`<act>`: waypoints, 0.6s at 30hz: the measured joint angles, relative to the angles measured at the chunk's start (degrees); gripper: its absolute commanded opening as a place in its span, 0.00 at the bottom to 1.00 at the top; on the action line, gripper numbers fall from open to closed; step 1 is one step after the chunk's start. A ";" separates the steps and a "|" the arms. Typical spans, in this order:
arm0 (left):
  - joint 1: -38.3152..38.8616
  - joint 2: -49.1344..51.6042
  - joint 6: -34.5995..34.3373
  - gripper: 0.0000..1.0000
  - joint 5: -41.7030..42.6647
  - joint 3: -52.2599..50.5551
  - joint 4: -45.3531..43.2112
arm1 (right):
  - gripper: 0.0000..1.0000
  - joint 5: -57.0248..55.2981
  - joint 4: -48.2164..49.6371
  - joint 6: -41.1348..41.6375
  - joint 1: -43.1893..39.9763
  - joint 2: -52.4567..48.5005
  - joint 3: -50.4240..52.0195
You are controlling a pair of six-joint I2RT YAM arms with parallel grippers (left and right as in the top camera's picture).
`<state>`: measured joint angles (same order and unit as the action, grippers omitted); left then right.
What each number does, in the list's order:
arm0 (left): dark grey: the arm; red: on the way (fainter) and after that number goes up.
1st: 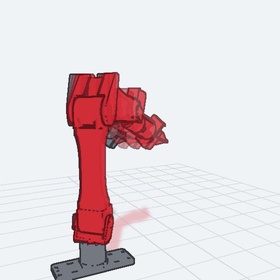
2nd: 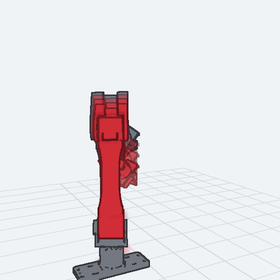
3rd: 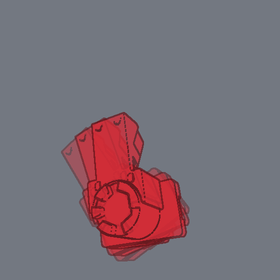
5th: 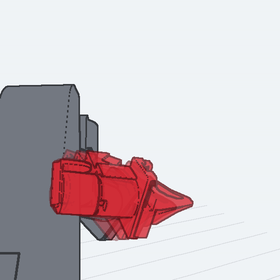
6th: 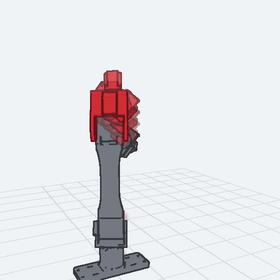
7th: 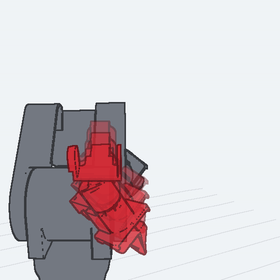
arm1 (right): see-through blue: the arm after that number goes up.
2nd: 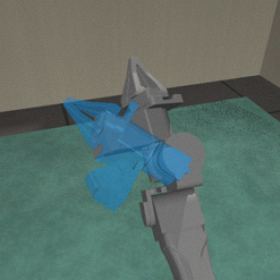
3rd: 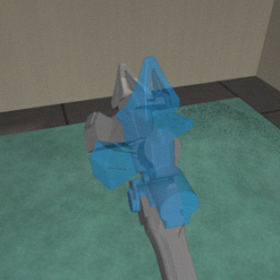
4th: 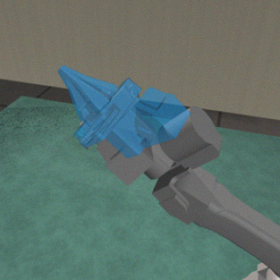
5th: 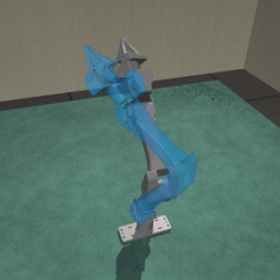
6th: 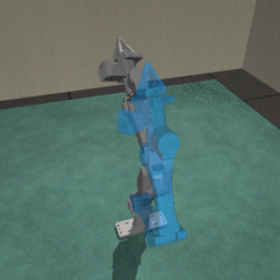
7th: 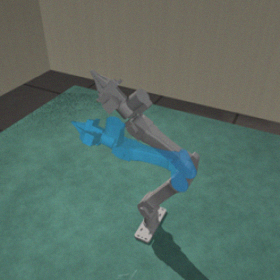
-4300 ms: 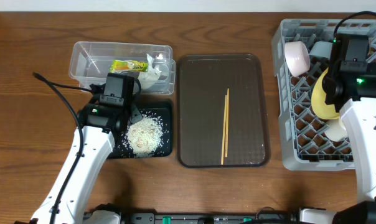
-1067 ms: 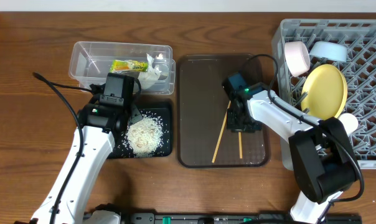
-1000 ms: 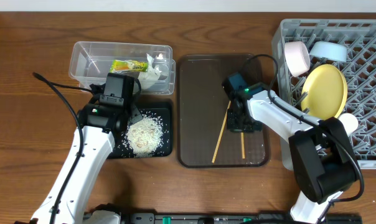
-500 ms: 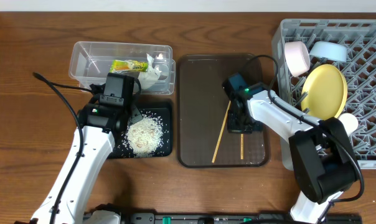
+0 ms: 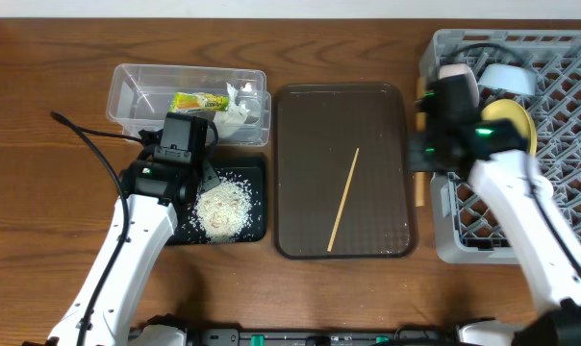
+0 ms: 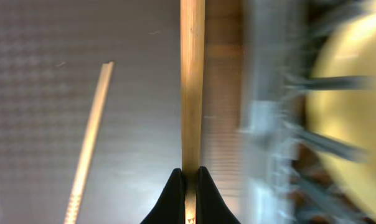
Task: Sort waste into correct bins and load items into the dishwasher rack
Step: 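Carry the chopstick with the right gripper into the dish rack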
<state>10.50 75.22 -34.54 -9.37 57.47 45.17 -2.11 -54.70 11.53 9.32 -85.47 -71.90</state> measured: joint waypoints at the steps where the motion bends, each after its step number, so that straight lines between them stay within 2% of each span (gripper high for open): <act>1: 0.00 0.00 0.00 0.58 0.00 0.00 0.00 | 0.01 -0.17 -0.74 -1.27 -1.84 0.31 -0.02; 5: 0.00 0.00 0.00 0.58 0.00 0.00 0.00 | 0.01 -0.33 -3.80 -5.29 -7.96 -0.81 -0.02; 10: 0.00 0.00 0.02 0.58 0.00 0.00 0.00 | 0.02 -0.46 -4.26 -7.21 -11.61 -3.78 -0.02; 11: 0.00 0.00 0.00 0.58 0.00 0.00 0.00 | 0.09 -0.44 -4.31 -7.52 -11.98 -4.46 -0.02; 16: 0.00 0.00 0.02 0.58 -0.02 0.00 -0.02 | 0.31 -0.26 -3.41 -8.37 -12.02 -6.03 -0.02; 18: 0.00 0.00 0.02 0.58 0.00 0.00 0.00 | 0.36 -0.24 -2.12 -8.48 -12.02 -5.95 -0.04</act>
<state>10.50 75.22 -34.52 -9.37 57.47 45.17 -2.35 -56.82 3.05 -2.70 -91.42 -71.94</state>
